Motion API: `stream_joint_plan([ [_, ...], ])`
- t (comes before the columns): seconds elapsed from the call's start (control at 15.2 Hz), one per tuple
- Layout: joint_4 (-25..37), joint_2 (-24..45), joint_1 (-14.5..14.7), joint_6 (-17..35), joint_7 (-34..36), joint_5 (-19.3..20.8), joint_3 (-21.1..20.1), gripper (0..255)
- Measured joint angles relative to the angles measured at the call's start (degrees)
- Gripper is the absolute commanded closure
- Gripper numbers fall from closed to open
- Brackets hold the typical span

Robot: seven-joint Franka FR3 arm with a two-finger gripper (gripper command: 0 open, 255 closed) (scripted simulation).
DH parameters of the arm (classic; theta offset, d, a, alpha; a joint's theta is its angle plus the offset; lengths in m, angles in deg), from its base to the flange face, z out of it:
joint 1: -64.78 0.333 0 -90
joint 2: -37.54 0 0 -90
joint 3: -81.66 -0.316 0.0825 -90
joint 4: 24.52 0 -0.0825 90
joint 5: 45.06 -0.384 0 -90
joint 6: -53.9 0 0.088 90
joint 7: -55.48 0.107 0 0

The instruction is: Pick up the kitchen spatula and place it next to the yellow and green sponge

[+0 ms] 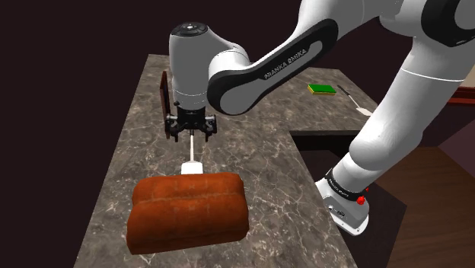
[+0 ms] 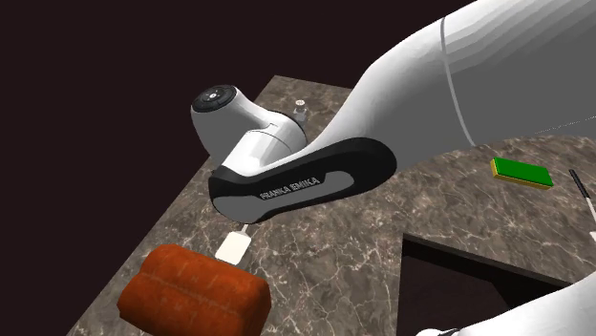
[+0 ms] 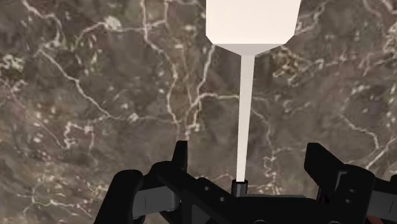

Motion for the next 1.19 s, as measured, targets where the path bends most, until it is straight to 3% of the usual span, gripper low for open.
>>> stream_joint_plan([
  [0.46,-0.3,0.7,0.4,0.7,0.7,0.9,0.3,0],
  [0.53,-0.3,0.7,0.4,0.7,0.7,0.9,0.3,255],
  [1.19,-0.3,0.7,0.4,0.7,0.7,0.9,0.3,255],
])
